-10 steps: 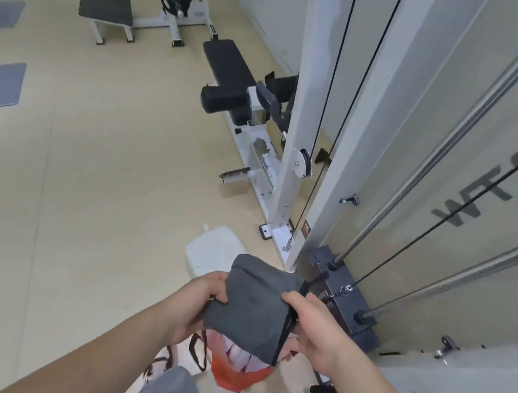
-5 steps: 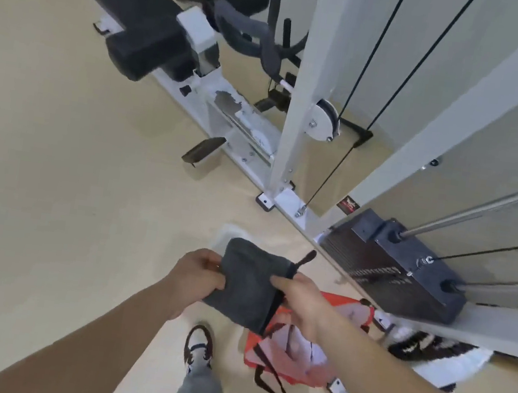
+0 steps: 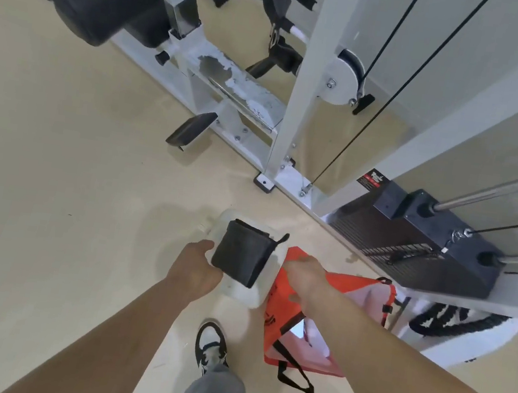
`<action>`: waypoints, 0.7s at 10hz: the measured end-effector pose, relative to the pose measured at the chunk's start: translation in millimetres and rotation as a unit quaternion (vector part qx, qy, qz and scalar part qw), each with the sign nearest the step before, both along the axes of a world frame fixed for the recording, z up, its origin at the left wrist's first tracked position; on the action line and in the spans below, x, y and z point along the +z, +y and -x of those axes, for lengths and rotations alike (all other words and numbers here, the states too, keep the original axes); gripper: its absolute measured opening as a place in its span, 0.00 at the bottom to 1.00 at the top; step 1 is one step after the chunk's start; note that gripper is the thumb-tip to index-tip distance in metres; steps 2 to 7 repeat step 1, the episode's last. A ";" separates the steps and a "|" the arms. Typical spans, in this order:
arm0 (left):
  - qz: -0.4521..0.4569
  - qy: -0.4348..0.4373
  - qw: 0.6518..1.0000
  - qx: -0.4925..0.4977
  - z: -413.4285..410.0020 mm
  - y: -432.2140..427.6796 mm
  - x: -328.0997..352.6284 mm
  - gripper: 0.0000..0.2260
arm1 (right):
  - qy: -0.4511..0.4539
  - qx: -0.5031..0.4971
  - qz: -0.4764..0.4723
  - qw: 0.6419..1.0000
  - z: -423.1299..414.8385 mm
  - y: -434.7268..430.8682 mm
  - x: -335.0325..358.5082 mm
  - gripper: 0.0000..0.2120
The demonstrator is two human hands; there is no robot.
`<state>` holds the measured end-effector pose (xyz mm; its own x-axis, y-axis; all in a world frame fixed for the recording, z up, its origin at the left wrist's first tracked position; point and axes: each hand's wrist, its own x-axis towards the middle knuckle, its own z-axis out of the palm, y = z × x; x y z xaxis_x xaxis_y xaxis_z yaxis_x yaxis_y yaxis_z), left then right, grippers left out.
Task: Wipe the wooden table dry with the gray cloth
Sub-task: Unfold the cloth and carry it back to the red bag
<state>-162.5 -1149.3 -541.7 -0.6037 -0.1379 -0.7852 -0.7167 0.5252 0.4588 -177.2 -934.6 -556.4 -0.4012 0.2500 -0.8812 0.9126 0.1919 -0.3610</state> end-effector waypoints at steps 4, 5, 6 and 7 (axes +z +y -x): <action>0.000 0.014 1.000 -0.010 -4.1 -0.4 11.8 0.30 | 0.022 0.007 -0.014 1.000 1.9 4.6 17.7 0.02; 0.000 0.014 1.000 -0.010 -4.1 -0.4 11.8 0.30 | 0.022 0.007 -0.014 1.000 1.9 4.6 17.7 0.02; 0.000 0.014 1.000 -0.010 -4.1 -0.4 11.8 0.30 | 0.022 0.007 -0.014 1.000 1.9 4.6 17.7 0.02; 0.000 0.014 1.000 -0.010 -4.1 -0.4 11.8 0.30 | 0.022 0.007 -0.014 1.000 1.9 4.6 17.7 0.02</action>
